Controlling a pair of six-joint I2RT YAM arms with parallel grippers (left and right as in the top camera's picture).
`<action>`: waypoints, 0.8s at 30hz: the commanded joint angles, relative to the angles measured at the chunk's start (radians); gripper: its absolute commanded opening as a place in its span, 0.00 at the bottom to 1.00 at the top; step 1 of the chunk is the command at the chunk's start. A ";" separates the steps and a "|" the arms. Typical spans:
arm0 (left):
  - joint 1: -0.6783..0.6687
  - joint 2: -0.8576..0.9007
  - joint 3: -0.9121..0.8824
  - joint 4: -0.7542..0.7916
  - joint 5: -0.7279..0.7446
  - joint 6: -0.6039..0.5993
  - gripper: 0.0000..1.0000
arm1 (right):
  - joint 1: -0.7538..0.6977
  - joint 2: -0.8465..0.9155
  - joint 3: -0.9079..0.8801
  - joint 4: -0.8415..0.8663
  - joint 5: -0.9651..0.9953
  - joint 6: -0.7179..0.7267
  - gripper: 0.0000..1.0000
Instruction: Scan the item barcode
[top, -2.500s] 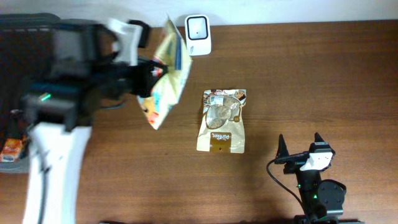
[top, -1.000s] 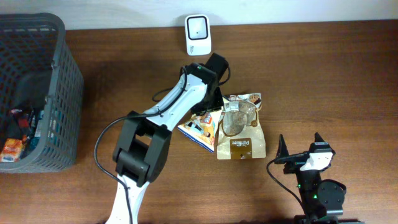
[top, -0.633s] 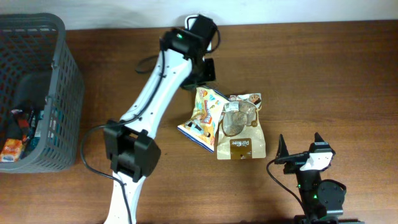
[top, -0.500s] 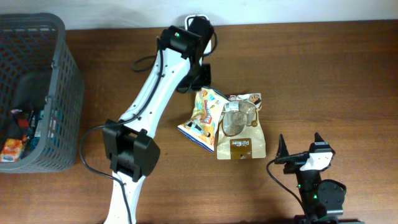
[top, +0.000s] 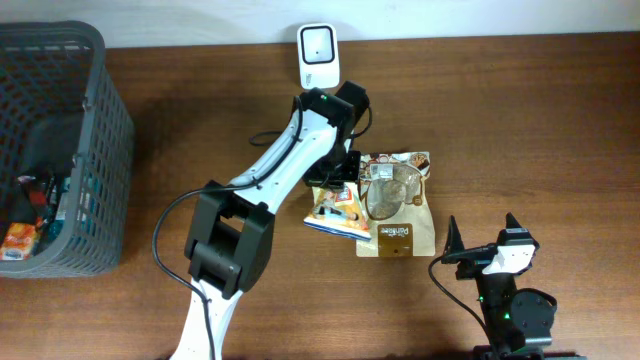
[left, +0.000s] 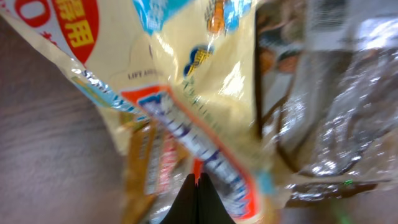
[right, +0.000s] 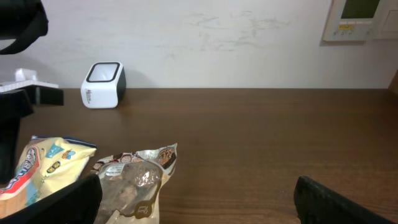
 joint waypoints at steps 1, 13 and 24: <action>0.026 0.002 0.097 -0.072 0.016 0.012 0.00 | 0.005 -0.006 -0.009 -0.002 0.009 -0.006 0.98; 0.017 0.035 0.249 -0.080 -0.006 0.012 0.00 | 0.005 -0.006 -0.009 -0.001 0.009 -0.006 0.99; -0.008 0.233 0.204 -0.081 -0.183 -0.055 0.00 | 0.005 -0.006 -0.009 -0.001 0.009 -0.006 0.98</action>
